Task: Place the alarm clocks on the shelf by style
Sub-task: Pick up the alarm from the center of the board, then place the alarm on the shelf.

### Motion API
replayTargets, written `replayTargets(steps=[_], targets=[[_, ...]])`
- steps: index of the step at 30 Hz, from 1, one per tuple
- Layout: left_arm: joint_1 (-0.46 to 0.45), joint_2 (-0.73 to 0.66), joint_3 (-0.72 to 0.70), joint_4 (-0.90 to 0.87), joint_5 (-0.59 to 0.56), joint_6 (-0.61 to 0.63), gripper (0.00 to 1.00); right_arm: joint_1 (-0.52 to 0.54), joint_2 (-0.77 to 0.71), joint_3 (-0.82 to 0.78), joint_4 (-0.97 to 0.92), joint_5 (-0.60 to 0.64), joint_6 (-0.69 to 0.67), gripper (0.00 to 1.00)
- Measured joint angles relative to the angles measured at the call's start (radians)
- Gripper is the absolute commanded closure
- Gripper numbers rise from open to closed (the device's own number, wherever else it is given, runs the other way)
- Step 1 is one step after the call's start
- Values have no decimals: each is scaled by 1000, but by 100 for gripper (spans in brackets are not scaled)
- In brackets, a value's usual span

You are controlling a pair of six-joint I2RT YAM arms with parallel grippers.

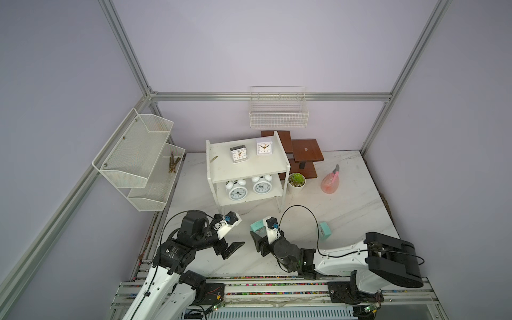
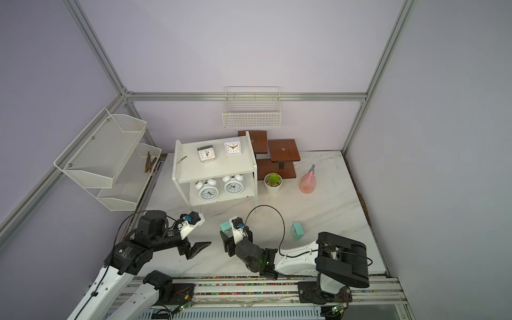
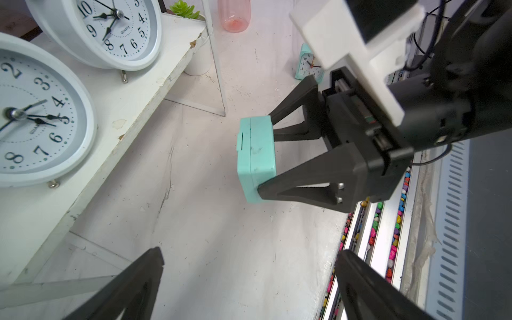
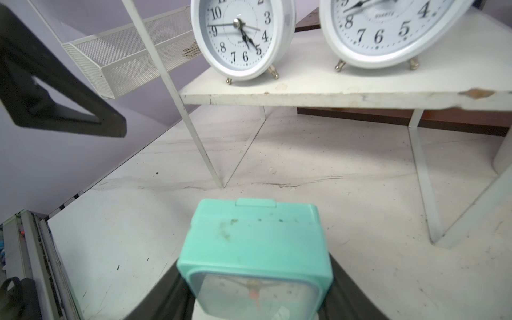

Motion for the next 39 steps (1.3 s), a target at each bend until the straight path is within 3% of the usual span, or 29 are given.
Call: replayTargets(steps=[9, 16, 28, 39], targets=[[0, -5, 0, 8, -19, -8, 0, -10, -211, 247, -463, 29, 54, 44], [0, -5, 0, 12, -19, -8, 0, -10, -224, 512, -760, 62, 60, 44], [0, -5, 0, 12, -14, -8, 0, -10, -68, 948, -1017, 126, 3, 44], [0, -20, 3, 10, -15, -16, 0, -36, 216, 1355, -1145, 157, -66, 44]])
